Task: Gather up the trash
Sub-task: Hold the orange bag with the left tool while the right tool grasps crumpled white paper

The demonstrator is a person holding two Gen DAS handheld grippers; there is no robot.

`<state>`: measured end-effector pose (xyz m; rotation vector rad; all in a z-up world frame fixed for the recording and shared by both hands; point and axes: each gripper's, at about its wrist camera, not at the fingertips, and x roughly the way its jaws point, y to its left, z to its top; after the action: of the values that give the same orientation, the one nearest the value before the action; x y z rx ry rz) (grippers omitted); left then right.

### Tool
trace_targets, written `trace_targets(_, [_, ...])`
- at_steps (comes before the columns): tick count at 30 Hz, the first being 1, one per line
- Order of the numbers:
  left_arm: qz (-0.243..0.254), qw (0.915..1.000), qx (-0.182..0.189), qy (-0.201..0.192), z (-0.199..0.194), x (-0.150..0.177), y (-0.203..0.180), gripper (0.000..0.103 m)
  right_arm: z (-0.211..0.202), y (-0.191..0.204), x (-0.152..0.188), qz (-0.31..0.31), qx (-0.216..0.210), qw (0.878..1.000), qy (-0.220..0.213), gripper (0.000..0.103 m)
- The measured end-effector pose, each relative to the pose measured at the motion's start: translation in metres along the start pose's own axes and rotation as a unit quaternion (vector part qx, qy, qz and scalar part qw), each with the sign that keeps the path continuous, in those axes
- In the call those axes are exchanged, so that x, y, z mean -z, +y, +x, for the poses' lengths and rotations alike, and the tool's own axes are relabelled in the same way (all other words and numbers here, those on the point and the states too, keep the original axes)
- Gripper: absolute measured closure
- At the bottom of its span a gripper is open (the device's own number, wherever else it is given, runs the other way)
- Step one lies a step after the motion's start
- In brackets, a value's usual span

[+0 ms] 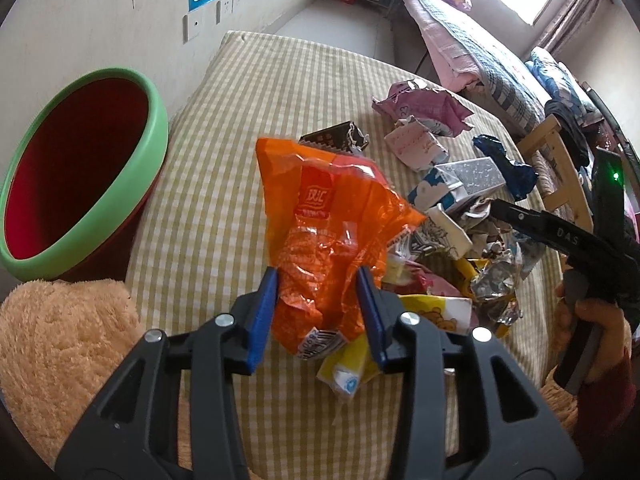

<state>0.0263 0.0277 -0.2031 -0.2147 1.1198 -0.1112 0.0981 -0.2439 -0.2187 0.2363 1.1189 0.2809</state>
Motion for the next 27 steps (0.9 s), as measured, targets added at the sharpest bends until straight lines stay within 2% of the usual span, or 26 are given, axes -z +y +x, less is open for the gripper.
trace_targets(3, [-0.003, 1.0000, 0.000, 0.000, -0.001, 0.000, 0.001, 0.064, -0.001, 0.004, 0.001, -0.014, -0.014, 1.000, 0.000, 0.025])
trace_targets(9, [-0.006, 1.0000, 0.000, -0.002, -0.005, 0.000, 0.003, 0.064, -0.004, 0.022, 0.006, -0.057, -0.053, 0.997, 0.028, 0.027])
trace_targets(11, [-0.009, 1.0000, 0.000, -0.002, -0.006, 0.000, 0.005, 0.064, -0.005, 0.025, 0.006, -0.068, -0.053, 0.996, 0.030, 0.027])
trace_targets(18, [-0.012, 0.9999, 0.000, -0.006, -0.008, 0.000, 0.007, 0.064, 0.003, 0.022, -0.004, -0.093, -0.014, 0.995, 0.035, 0.028])
trace_targets(21, [-0.011, 0.9999, 0.001, -0.006, -0.008, 0.000, 0.007, 0.064, 0.010, 0.022, -0.004, -0.100, -0.023, 0.994, 0.046, 0.028])
trace_targets(26, [-0.015, 0.9999, 0.002, -0.007, -0.008, 0.001, 0.008, 0.064, 0.011, 0.025, -0.003, -0.115, -0.033, 0.992, 0.050, 0.068])
trace_targets(27, [-0.016, 0.9998, 0.003, -0.007, -0.009, 0.001, 0.009, 0.064, 0.011, 0.024, -0.003, -0.105, -0.046, 0.992, 0.050, 0.072])
